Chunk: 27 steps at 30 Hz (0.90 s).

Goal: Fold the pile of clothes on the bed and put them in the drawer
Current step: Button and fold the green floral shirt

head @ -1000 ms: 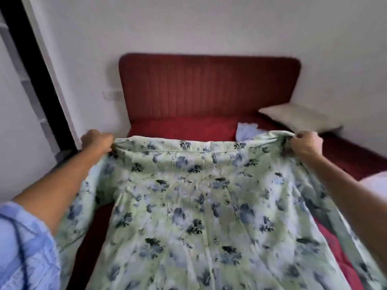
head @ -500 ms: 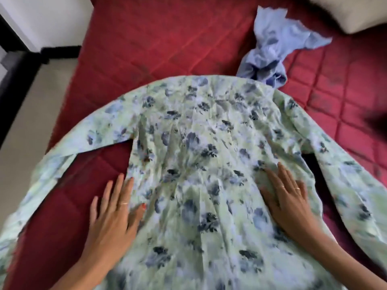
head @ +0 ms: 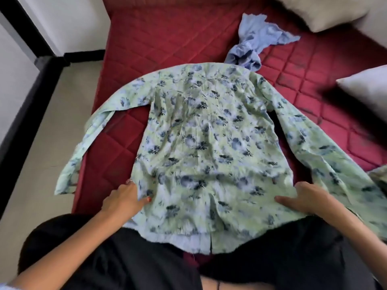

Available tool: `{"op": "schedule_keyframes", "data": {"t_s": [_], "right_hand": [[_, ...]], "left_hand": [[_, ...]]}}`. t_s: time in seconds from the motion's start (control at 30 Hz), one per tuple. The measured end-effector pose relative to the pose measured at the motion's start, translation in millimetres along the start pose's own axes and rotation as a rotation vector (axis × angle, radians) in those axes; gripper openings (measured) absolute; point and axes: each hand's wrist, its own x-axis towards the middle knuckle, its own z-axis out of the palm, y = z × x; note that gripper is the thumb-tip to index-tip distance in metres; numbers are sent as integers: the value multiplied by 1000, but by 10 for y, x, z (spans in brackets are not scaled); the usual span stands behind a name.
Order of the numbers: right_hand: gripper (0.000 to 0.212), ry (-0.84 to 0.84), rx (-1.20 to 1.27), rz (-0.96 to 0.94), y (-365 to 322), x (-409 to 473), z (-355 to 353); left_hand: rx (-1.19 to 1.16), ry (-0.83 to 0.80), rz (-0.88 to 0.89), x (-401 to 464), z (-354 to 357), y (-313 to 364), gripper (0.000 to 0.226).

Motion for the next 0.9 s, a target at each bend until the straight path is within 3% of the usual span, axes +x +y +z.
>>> {"op": "schedule_keyframes", "data": {"t_s": [0.07, 0.13, 0.17, 0.23, 0.37, 0.43, 0.53, 0.67, 0.73, 0.8, 0.9], "right_hand": [[57, 58, 113, -60, 58, -110, -23], [52, 139, 395, -108, 106, -213, -59], [40, 173, 565, -118, 151, -266, -92], [20, 200, 810, -121, 290, -373, -183], [14, 154, 1123, -117, 569, -583, -364], [14, 176, 1018, -146, 699, -628, -422], [32, 199, 632, -176, 856, -673, -465], [50, -45, 122, -103, 834, -585, -415], [47, -68, -222, -61, 690, -497, -490], [54, 47, -442, -80, 484, -321, -618], [67, 198, -355, -289, -151, -209, -829]], "left_hand": [[-158, -14, 32, -44, 23, -38, 50], [-373, 12, 37, -32, -41, -111, 28], [-458, 37, 27, -43, -103, -159, 21], [-599, 74, 22, -63, -248, -273, 15], [-790, 47, 79, -285, -541, -487, 19], [-799, 20, 122, -396, -604, -571, 20], [-734, -101, 184, -516, -603, -660, 34], [-400, -322, 334, -469, -551, -591, 60], [-181, -344, 404, -360, -528, -499, 48], [-68, -384, 358, -303, -465, -382, 30], [21, -478, 262, -333, -315, -231, 19]]}}
